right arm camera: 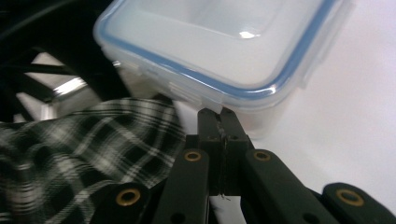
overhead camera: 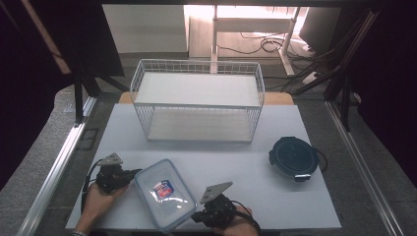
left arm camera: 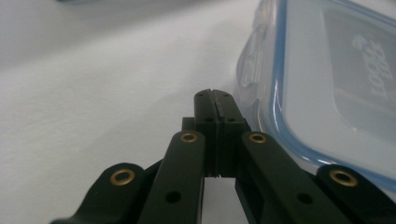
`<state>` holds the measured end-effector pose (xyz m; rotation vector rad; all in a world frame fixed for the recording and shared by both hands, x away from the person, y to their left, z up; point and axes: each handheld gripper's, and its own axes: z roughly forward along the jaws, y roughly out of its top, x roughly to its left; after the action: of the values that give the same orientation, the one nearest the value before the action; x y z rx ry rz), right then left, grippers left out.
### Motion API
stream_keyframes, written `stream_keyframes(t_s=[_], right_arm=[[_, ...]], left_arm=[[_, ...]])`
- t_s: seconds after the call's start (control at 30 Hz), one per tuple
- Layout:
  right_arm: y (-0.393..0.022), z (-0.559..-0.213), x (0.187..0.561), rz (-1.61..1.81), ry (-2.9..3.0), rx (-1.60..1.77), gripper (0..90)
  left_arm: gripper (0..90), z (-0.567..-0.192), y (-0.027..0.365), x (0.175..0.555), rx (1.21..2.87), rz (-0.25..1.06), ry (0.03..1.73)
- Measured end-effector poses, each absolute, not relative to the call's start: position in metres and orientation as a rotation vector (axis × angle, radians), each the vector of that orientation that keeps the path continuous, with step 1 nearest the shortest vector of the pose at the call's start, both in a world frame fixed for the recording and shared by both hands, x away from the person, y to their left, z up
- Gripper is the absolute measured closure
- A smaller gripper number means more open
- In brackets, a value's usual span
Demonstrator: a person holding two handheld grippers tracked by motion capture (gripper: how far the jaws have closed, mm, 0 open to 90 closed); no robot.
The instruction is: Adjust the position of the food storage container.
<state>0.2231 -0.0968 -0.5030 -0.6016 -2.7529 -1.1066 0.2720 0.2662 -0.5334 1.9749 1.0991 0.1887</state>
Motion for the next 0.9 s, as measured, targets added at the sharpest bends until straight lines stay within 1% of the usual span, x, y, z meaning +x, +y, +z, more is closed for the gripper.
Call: stream_keyframes(t_s=[0.27,0.53,0.63,0.9], right_arm=[[-0.136,-0.503,0.252,-1.133,-2.765,-0.853,89.0],[-0.156,-0.503,0.269,-1.141,-2.796,-1.024,89.1],[-0.165,-0.503,0.278,-1.141,-2.808,-1.092,89.1],[-0.180,-0.502,0.301,-1.169,-2.801,-1.244,89.1]], left_arm=[[90.0,-0.530,0.246,0.267,2.010,0.168,1.065],[90.0,-0.529,0.226,0.265,2.022,0.132,1.043],[90.0,-0.528,0.218,0.264,2.008,0.088,1.024],[90.0,-0.526,0.198,0.261,2.021,0.063,1.000]])
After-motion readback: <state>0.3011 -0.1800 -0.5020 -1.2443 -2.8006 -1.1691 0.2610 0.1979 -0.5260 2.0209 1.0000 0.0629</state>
